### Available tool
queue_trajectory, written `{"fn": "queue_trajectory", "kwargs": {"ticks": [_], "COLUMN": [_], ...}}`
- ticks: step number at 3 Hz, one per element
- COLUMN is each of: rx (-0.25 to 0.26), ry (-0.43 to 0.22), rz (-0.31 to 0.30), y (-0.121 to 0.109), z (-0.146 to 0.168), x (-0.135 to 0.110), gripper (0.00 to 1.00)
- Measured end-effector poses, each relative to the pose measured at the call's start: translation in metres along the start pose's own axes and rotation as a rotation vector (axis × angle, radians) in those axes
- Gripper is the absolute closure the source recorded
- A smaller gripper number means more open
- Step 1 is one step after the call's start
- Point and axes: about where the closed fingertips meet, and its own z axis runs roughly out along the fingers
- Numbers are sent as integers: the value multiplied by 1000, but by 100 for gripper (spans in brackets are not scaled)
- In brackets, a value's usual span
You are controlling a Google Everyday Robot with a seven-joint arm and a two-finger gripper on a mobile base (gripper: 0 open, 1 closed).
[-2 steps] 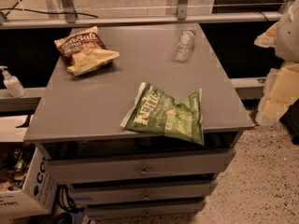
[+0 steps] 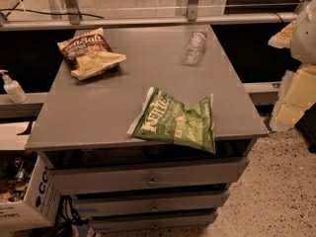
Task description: Pick green jalapeno chip bag
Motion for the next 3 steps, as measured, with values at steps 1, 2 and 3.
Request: {"fn": "queue_trajectory", "kwargs": {"ticks": [1, 2, 3], "rx": [-39, -89, -134], "ry": [-77, -208, -304], "rz": [-16, -81, -147], "y": [6, 24, 41], "z": [12, 35, 59], "x": [-12, -41, -68], "gripper": [0, 0, 0]}}
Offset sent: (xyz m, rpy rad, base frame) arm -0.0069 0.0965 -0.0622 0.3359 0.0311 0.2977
